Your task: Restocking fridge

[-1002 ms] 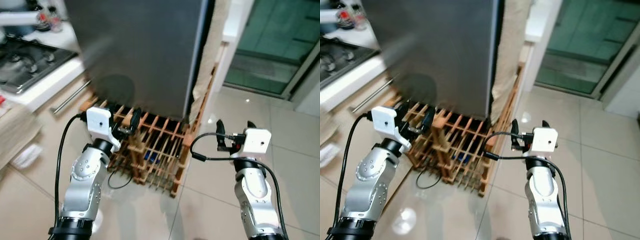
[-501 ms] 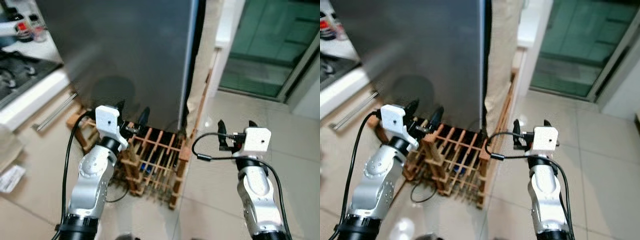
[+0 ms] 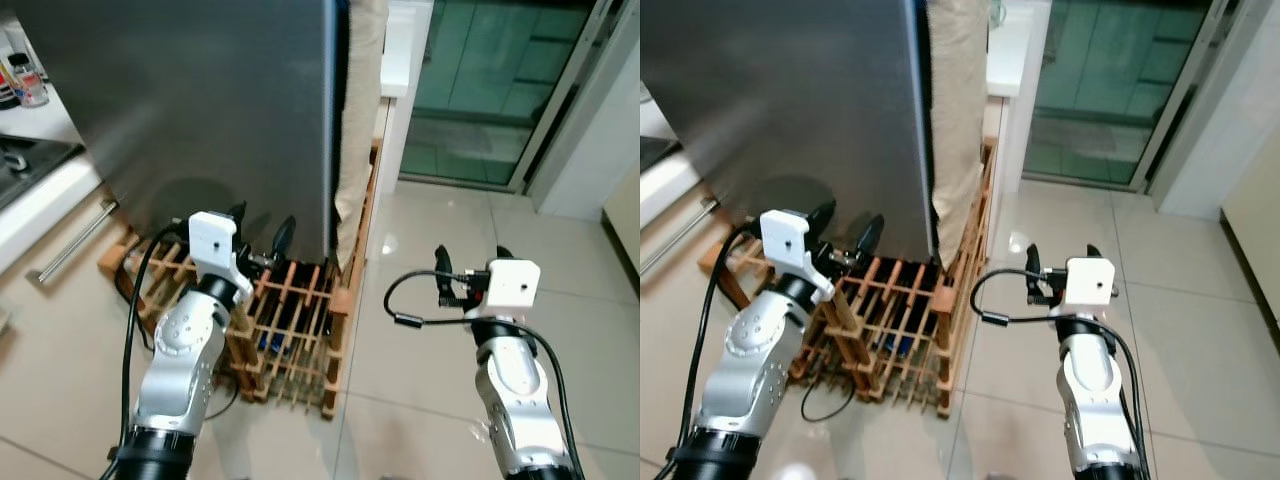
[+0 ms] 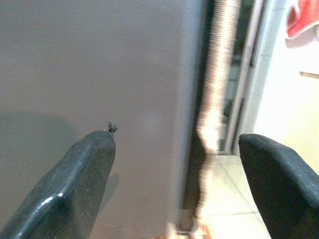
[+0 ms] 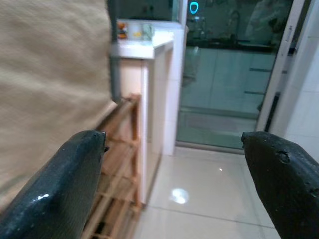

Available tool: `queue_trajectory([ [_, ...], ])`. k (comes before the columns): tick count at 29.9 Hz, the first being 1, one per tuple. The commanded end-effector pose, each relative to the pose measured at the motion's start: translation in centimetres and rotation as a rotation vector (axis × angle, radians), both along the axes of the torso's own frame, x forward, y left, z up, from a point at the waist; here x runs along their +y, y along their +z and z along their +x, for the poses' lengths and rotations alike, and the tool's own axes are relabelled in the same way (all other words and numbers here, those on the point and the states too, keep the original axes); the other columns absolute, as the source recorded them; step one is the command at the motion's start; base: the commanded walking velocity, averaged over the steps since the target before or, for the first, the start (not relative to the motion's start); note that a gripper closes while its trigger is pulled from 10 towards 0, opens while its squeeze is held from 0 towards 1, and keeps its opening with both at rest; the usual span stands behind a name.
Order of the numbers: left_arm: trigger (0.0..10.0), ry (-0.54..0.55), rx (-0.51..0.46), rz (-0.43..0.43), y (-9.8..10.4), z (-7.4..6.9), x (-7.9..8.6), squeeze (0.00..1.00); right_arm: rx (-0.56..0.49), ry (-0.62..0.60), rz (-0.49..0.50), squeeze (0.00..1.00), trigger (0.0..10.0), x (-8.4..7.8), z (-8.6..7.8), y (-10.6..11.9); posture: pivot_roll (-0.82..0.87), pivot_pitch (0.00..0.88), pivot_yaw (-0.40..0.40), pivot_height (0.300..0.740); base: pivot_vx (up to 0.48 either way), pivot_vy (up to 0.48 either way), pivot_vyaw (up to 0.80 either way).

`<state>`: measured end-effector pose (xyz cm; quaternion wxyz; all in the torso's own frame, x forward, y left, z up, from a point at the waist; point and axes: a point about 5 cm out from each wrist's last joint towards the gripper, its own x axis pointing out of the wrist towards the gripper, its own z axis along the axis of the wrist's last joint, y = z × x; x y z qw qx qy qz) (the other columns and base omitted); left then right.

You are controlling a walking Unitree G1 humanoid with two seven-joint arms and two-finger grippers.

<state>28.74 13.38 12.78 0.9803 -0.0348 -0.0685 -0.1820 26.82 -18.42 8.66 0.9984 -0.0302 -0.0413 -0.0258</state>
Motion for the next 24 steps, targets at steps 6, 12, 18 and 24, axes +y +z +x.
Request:
queue_trajectory([
  [6, 10.0, 0.017, -0.006, 0.024, 0.4, 0.6, 0.0, 0.0, -0.006, 0.0, -0.002, 0.0, 10.0, -0.2, 0.3, 0.2, -0.03, 0.0, 0.02, 0.74, 0.0, -0.24, 0.0],
  [12, 10.0, 0.047, 0.004, 0.034, 0.4, 1.3, 0.3, 0.0, -0.019, 0.009, -0.011, 0.0, 10.0, -0.1, 0.6, 0.4, -0.03, 0.0, 0.022, 0.74, 0.0, 0.0, 0.0],
  [18, 10.0, 0.053, 0.079, 0.055, -0.1, 3.1, -1.3, 0.0, -0.029, 0.008, -0.015, 0.0, 10.0, 0.0, 0.7, 0.6, -0.03, 0.0, 0.02, 0.74, 0.0, 0.0, 0.0],
  [24, 10.0, 0.055, 0.077, 0.079, 1.4, 6.0, -2.5, 0.0, -0.037, 0.012, -0.009, 0.0, 10.0, 0.3, 0.7, 0.7, -0.04, 0.0, 0.033, 0.74, 0.0, 0.0, 0.0],
])
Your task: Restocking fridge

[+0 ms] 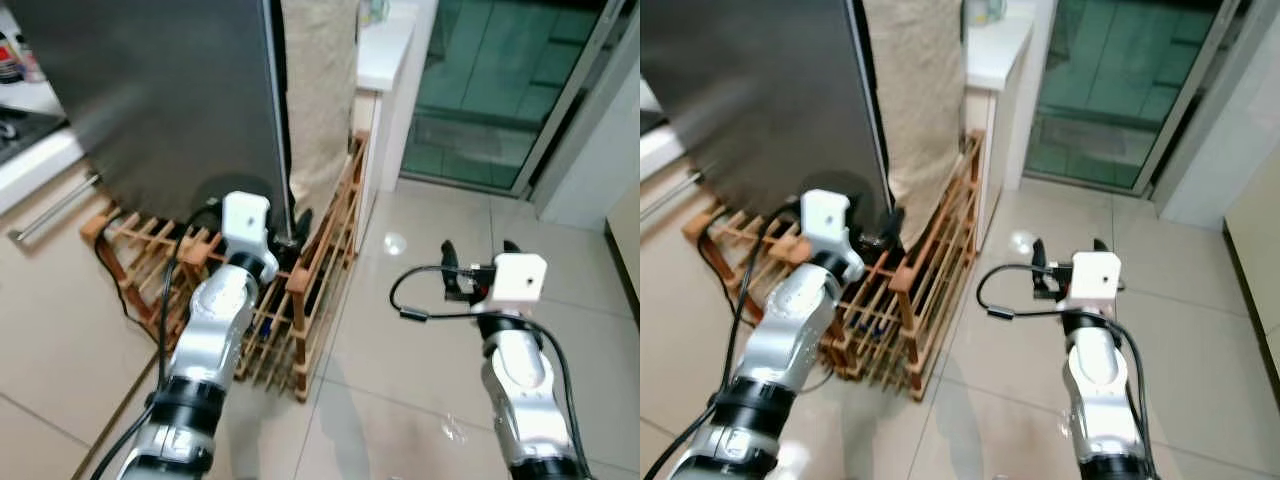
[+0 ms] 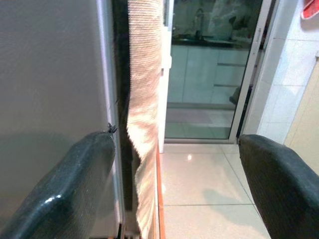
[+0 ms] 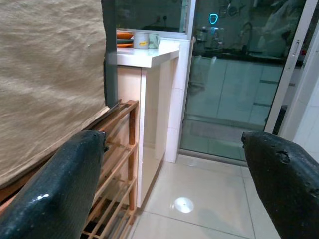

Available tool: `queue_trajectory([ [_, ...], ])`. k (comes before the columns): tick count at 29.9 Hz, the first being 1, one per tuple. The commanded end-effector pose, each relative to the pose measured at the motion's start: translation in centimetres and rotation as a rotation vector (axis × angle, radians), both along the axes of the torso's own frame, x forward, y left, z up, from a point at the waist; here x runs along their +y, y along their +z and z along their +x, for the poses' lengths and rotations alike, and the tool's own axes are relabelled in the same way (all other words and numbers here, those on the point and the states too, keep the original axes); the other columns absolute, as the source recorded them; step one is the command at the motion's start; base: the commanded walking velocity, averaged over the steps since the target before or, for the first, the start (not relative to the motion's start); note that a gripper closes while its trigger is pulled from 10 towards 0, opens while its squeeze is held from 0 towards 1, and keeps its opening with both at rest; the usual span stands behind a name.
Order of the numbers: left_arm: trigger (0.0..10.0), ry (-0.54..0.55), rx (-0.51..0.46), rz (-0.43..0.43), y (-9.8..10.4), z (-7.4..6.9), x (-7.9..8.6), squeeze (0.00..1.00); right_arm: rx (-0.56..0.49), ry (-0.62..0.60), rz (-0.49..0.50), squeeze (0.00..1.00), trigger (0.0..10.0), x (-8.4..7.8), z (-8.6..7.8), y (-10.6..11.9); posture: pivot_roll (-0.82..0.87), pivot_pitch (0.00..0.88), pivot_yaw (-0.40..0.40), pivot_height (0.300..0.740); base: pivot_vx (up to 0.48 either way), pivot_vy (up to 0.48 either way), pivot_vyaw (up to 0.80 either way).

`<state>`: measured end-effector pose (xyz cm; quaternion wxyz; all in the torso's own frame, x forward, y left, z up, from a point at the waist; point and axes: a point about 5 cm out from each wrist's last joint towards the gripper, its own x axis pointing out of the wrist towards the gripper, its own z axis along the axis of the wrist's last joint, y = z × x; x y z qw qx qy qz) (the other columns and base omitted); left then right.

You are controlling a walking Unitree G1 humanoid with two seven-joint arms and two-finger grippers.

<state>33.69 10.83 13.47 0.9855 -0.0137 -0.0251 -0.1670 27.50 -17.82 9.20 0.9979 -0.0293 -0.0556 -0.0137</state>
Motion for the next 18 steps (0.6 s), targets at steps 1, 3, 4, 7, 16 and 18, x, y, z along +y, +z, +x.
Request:
queue_trajectory([
  [1, 10.0, 0.023, -0.003, 0.025, 0.7, 1.1, 0.1, 0.0, -0.009, -0.013, -0.009, 0.0, 10.0, -0.3, 0.0, 0.2, -0.04, 0.0, 0.033, 0.74, 0.0, 0.0, 0.0],
  [3, 10.0, 0.036, -0.01, 0.009, 2.1, 2.6, -0.3, 0.0, -0.012, -0.022, -0.003, 0.0, 10.0, -0.3, -0.4, 0.2, -0.05, 0.0, 0.042, 0.74, 0.0, 0.0, 0.0],
  [4, 10.0, 0.036, -0.01, 0.009, 2.1, 2.6, -0.3, 0.0, -0.012, -0.022, -0.003, 0.0, 10.0, -0.3, -0.4, 0.2, -0.05, 0.0, 0.042, 0.74, 0.0, 0.0, 0.0],
  [7, 10.0, 0.032, 0.007, 0.012, 2.3, 3.3, -1.0, 0.0, -0.006, -0.026, 0.0, 0.0, 10.0, -0.1, -1.1, 0.0, -0.06, 0.0, 0.055, 0.74, 0.0, 0.0, 0.0],
  [16, 10.0, 0.044, 0.027, -0.053, 2.4, 3.7, -1.8, 0.0, 0.017, -0.042, -0.001, 0.0, 10.0, -0.1, -2.8, -0.5, -0.09, 0.0, 0.067, 0.74, 0.0, 0.0, 0.0],
  [18, 10.0, 0.044, 0.021, -0.059, 2.7, 3.9, -2.0, 0.0, 0.022, -0.044, -0.004, 0.0, 10.0, -0.2, -3.1, -0.5, -0.09, 0.0, 0.066, 0.74, 0.0, 0.0, 0.0],
])
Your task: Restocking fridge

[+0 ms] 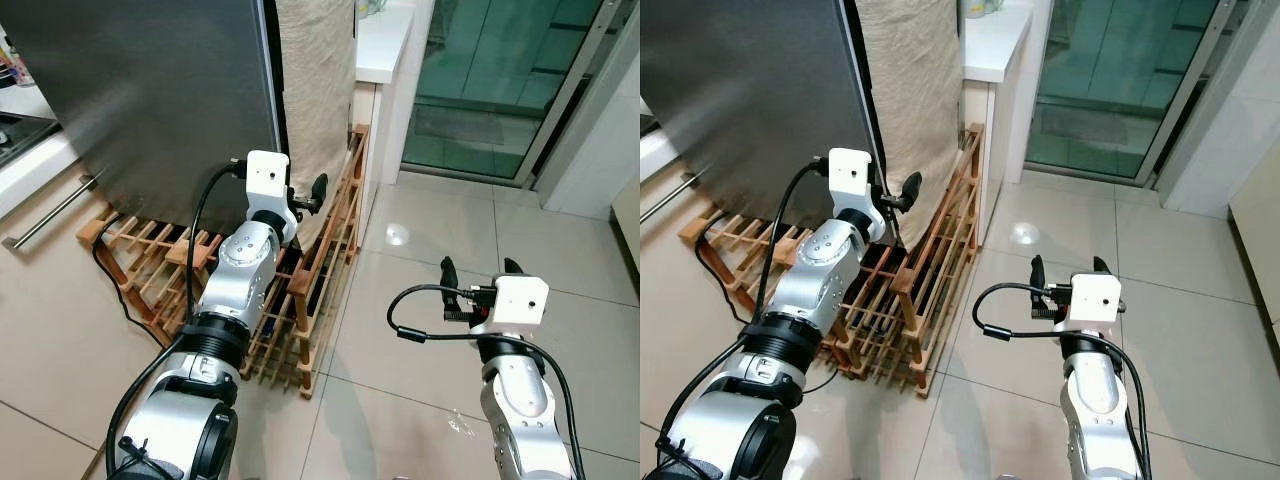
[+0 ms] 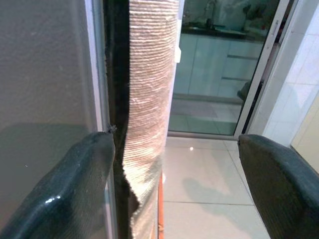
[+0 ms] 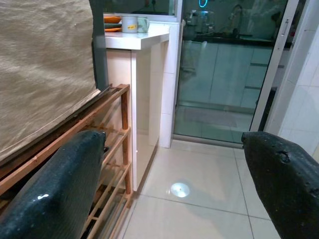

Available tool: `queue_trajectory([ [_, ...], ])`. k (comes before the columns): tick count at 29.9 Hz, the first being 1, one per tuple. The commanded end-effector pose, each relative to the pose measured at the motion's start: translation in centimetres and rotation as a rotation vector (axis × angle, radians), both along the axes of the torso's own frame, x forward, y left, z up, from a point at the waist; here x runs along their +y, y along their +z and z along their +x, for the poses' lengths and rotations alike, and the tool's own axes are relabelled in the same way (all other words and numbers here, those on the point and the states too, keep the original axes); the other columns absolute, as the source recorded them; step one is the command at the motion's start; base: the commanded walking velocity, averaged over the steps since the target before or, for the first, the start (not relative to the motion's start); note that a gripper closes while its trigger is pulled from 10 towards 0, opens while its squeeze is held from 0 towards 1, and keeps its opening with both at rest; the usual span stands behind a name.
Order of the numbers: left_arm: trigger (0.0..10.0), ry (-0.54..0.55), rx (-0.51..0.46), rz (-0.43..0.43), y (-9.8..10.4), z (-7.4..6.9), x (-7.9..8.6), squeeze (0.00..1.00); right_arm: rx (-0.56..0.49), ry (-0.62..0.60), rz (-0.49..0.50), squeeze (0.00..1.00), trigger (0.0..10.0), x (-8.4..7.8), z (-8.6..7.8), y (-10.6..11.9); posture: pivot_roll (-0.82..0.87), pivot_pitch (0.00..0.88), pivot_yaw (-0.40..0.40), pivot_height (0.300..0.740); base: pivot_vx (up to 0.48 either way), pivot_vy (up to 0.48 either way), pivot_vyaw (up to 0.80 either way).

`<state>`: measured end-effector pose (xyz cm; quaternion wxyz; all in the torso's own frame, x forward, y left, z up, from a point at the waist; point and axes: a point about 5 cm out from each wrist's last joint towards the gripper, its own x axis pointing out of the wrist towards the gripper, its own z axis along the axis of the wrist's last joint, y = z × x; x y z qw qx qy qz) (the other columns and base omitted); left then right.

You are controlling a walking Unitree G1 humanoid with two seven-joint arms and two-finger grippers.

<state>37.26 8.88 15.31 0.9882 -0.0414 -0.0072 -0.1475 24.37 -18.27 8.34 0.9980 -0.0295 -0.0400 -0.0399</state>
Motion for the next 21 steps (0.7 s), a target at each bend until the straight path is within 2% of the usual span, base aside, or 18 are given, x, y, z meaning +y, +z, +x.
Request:
queue_trajectory([
  [1, 10.0, 0.011, -0.026, -0.012, 1.0, 0.4, -0.1, 0.0, -0.006, 0.008, -0.009, 0.0, 10.0, 0.2, -0.1, 0.4, -0.1, 0.0, 0.066, 0.74, 0.0, 0.0, 0.0],
  [5, 10.0, 0.024, -0.039, -0.023, 1.6, 0.9, -0.1, 0.0, -0.001, 0.005, -0.014, 0.0, 10.0, 0.0, -0.3, 0.5, -0.1, 0.0, 0.065, 0.74, 0.0, 0.0, 0.0],
  [8, 10.0, -0.016, -0.053, -0.005, 1.6, 0.6, -0.3, 0.0, -0.001, 0.005, -0.02, 0.0, 10.0, 0.0, -0.4, 0.6, -0.11, 0.0, 0.075, 0.74, 0.0, 0.0, 0.0],
  [9, 10.0, -0.036, -0.066, -0.009, 1.5, 0.4, 0.0, 0.0, -0.005, 0.005, -0.026, 0.0, 10.0, 0.0, -0.3, 0.8, -0.11, 0.0, 0.083, 0.74, 0.0, 0.0, 0.0],
  [10, 10.0, -0.069, -0.084, -0.01, 1.2, -0.4, 1.1, 0.0, -0.027, -0.001, -0.033, 0.0, 10.0, -0.1, -0.5, 1.5, -0.11, 0.0, 0.085, 0.74, 0.0, 0.0, 0.0],
  [11, 10.0, -0.069, -0.084, -0.01, 1.2, -0.4, 1.1, 0.0, -0.027, -0.001, -0.033, 0.0, 10.0, -0.1, -0.5, 1.5, -0.11, 0.0, 0.085, 0.74, 0.0, 0.0, 0.0],
  [12, 10.0, -0.092, -0.094, -0.005, 1.0, -1.1, 1.7, 0.0, -0.043, -0.004, -0.037, 0.0, 10.0, -0.1, -0.6, 1.9, -0.11, 0.0, 0.085, 0.74, 0.0, 0.0, 0.0],
  [13, 10.0, -0.141, -0.141, -0.006, 0.7, -3.6, 3.8, 0.0, -0.071, -0.002, -0.049, 0.0, 10.0, 0.0, -1.5, 2.7, -0.09, 0.0, 0.074, 0.74, 0.0, 0.0, 0.0],
  [14, 10.0, -0.141, -0.141, -0.006, 0.7, -3.6, 3.8, 0.0, -0.071, -0.002, -0.049, 0.0, 10.0, 0.0, -1.5, 2.7, -0.09, 0.0, 0.074, 0.74, 0.0, 0.0, 0.0],
  [17, 10.0, -0.092, -0.183, 0.01, 0.2, -6.5, 6.4, 0.0, -0.101, 0.036, -0.079, 0.0, 10.0, 0.5, -3.2, 3.2, -0.07, 0.0, 0.058, 0.74, 0.0, 0.0, 0.0],
  [19, 10.0, -0.018, -0.218, 0.054, -0.1, -8.0, 7.1, 0.0, -0.134, 0.037, -0.111, 0.0, 10.0, 0.4, -3.6, 3.5, -0.05, 0.0, 0.038, 0.74, 0.0, 0.0, 0.0],
  [21, 10.0, 0.007, -0.249, 0.054, -0.1, -9.2, 6.6, 0.0, -0.146, 0.001, -0.1, 0.0, 10.0, -0.1, -3.4, 3.4, -0.03, 0.0, 0.02, 0.74, 0.0, 0.0, 0.0],
])
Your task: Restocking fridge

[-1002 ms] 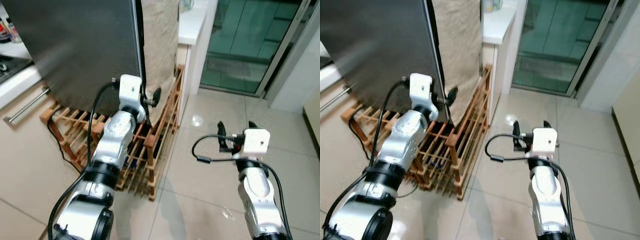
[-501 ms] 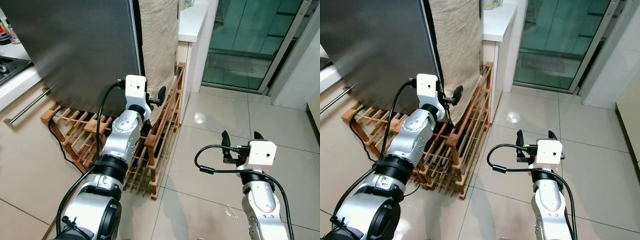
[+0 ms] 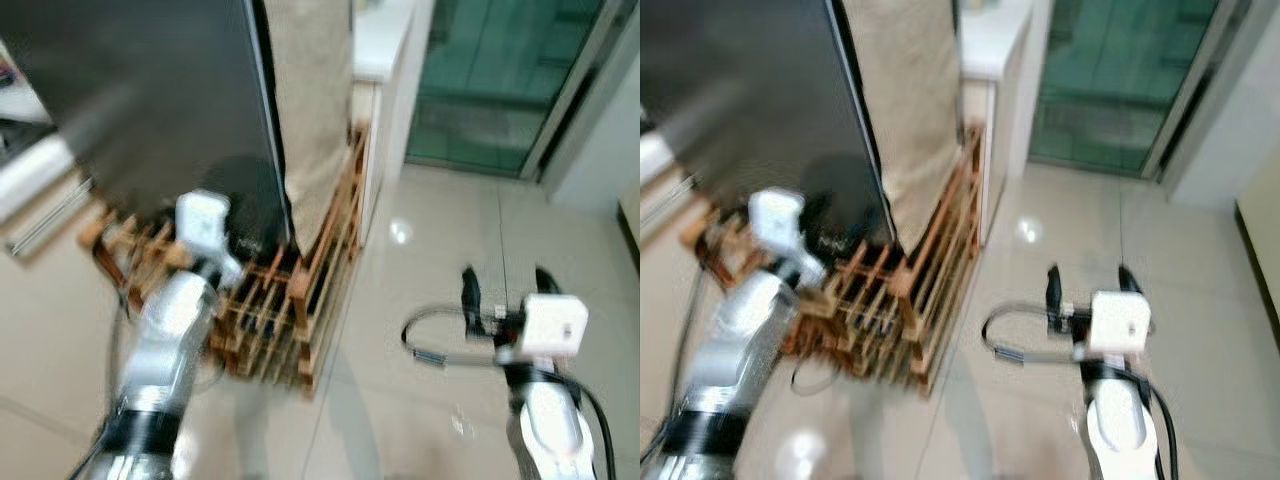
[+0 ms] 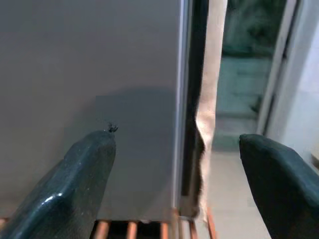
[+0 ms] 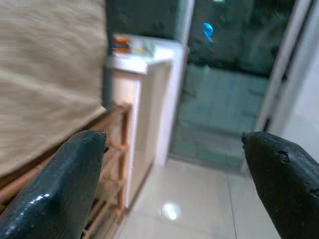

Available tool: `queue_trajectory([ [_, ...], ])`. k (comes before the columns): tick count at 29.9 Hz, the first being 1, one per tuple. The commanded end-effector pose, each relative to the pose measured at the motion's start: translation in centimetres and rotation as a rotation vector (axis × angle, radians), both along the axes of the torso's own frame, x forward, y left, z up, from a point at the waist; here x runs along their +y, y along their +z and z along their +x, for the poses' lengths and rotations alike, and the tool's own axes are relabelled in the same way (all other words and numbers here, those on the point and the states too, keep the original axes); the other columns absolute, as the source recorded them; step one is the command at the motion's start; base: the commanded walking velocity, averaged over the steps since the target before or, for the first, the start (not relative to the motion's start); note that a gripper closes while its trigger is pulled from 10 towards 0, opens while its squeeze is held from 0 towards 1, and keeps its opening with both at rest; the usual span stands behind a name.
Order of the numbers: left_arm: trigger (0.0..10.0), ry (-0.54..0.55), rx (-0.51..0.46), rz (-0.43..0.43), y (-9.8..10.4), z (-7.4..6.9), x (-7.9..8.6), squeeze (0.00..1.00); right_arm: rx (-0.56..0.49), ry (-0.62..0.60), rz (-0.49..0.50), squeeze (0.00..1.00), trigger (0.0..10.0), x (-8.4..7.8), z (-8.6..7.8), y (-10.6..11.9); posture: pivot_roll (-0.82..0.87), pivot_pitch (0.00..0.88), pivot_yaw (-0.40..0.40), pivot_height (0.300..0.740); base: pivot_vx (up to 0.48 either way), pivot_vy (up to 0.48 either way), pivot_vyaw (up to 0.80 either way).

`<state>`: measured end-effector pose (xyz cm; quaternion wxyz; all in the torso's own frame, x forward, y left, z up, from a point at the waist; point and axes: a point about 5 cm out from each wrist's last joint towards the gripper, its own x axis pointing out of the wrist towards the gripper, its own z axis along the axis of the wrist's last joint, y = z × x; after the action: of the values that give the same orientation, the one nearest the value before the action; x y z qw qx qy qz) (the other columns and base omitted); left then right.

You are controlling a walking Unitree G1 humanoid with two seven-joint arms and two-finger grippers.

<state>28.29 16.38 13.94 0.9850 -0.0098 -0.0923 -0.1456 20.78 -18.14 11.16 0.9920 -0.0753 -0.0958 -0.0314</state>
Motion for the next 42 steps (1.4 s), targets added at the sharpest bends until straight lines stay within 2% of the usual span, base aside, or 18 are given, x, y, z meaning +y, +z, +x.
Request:
queue_trajectory([
  [1, 10.0, 0.027, -0.048, -0.014, 0.8, -0.8, -0.9, 0.0, -0.055, -0.027, 0.017, 0.0, 10.0, -0.5, 0.4, 0.8, -0.03, 0.0, 0.018, 0.74, 0.0, 0.0, 0.0],
  [4, 10.0, 0.086, 0.011, -0.058, 0.0, -1.4, -0.8, 0.0, -0.081, -0.017, 0.052, 0.0, 10.0, -0.7, 1.2, 1.5, -0.02, 0.0, 0.004, 0.74, 0.0, 0.0, 0.0],
  [7, 10.0, 0.107, 0.024, -0.068, 0.1, -1.2, -0.8, 0.0, -0.063, -0.007, 0.073, 0.0, 10.0, -0.7, 1.8, 1.5, -0.01, 0.0, -0.005, 0.74, 0.0, 0.0, 0.0],
  [9, 10.0, 0.145, 0.017, -0.091, 1.0, -0.4, -1.0, 0.0, -0.03, -0.012, 0.091, 0.0, 10.0, -0.5, 2.7, 1.1, -0.01, 0.0, -0.005, 0.74, 0.0, 0.0, 0.0],
  [10, 10.0, 0.145, 0.017, -0.091, 1.0, -0.4, -1.0, 0.0, -0.03, -0.012, 0.091, 0.0, 10.0, -0.5, 2.7, 1.1, -0.01, 0.0, -0.005, 0.74, 0.0, 0.0, 0.0],
  [12, 10.0, 0.102, -0.004, -0.159, 1.6, -0.1, -1.5, 0.0, -0.044, -0.001, 0.062, 0.0, 10.0, -0.3, 3.3, 1.2, -0.02, 0.0, 0.004, 0.74, 0.0, 0.0, 0.0],
  [15, 10.0, 0.068, -0.008, -0.2, 1.8, 0.0, -1.9, 0.0, -0.058, 0.015, 0.036, 0.0, 10.0, -0.1, 3.7, 1.5, -0.04, 0.0, 0.011, 0.74, 0.207, 0.0, 0.0],
  [22, 10.0, 0.047, -0.02, -0.197, 2.1, -0.2, -2.7, 0.0, -0.078, 0.04, -0.014, 0.0, 10.0, -0.3, 3.9, 2.1, -0.05, 0.0, 0.006, 0.74, 0.48, 0.0, 0.0],
  [28, 10.0, 0.076, -0.034, -0.227, 2.3, -0.4, -2.3, 0.0, -0.054, 0.08, -0.023, 0.0, 10.0, 0.2, 4.1, 1.7, -0.04, 0.0, -0.006, 0.74, 0.422, 0.119, 0.0],
  [32, 10.0, 0.111, -0.042, -0.221, 2.4, -0.4, -1.9, 0.0, -0.054, 0.091, -0.022, 0.0, 10.0, 0.3, 4.2, 1.7, -0.04, 0.0, -0.008, 0.74, 0.0, 0.476, 0.0],
  [42, 10.0, 0.078, -0.032, -0.18, 2.2, 0.1, -2.2, 0.0, -0.042, 0.111, -0.018, 0.0, 10.0, 0.6, 4.3, 1.2, -0.04, 0.0, -0.005, 0.74, 0.0, 0.0, 0.0],
])
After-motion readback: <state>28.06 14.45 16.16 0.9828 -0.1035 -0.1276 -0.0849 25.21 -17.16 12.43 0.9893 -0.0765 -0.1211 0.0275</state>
